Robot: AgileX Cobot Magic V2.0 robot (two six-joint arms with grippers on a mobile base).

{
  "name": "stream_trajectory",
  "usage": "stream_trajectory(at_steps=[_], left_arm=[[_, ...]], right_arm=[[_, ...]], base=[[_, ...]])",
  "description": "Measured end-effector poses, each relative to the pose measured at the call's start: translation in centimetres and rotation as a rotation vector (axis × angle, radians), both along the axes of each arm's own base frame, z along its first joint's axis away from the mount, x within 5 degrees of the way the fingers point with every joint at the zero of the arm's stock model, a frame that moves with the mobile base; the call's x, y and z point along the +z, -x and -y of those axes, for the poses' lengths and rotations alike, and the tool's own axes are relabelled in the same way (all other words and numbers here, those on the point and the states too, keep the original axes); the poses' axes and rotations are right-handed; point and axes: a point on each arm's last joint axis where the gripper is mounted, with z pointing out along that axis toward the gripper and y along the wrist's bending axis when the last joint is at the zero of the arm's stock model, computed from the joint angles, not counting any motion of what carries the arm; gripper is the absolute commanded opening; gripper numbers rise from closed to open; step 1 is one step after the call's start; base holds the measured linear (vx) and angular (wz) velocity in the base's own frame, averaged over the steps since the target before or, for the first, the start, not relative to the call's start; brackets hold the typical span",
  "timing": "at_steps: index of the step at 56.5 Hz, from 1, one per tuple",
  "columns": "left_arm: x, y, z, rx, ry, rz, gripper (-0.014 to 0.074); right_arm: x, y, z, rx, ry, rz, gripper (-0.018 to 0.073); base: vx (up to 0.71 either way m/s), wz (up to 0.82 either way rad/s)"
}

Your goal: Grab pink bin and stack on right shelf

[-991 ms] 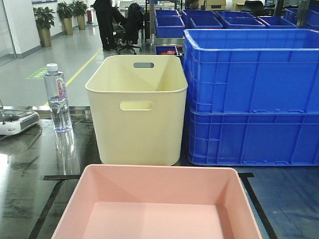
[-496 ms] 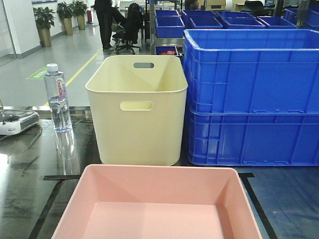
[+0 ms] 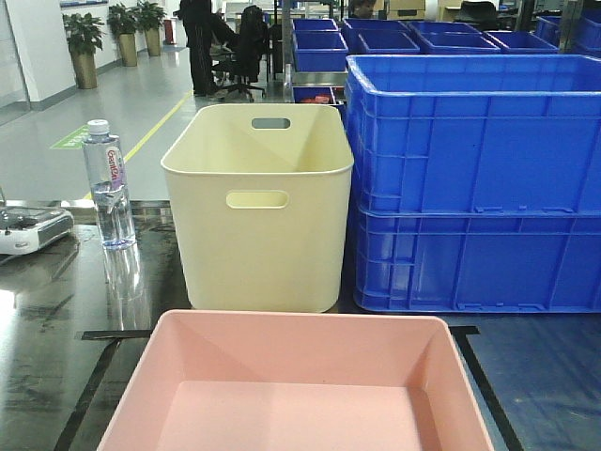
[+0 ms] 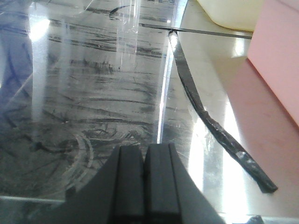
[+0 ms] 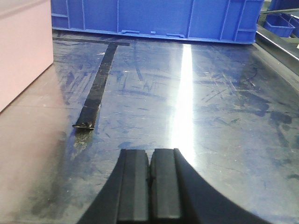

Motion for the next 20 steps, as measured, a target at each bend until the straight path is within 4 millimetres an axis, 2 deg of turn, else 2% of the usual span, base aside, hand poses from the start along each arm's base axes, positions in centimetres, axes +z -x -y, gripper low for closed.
stream_trajectory(at_steps=[20], left_arm=[[0.0,0.0,0.0,0.0,0.0,0.0,-0.0008]], right_arm=[[-0.02,0.0,0.0,0.0,0.0,-0.002,-0.0011]], base=[[0.0,0.0]])
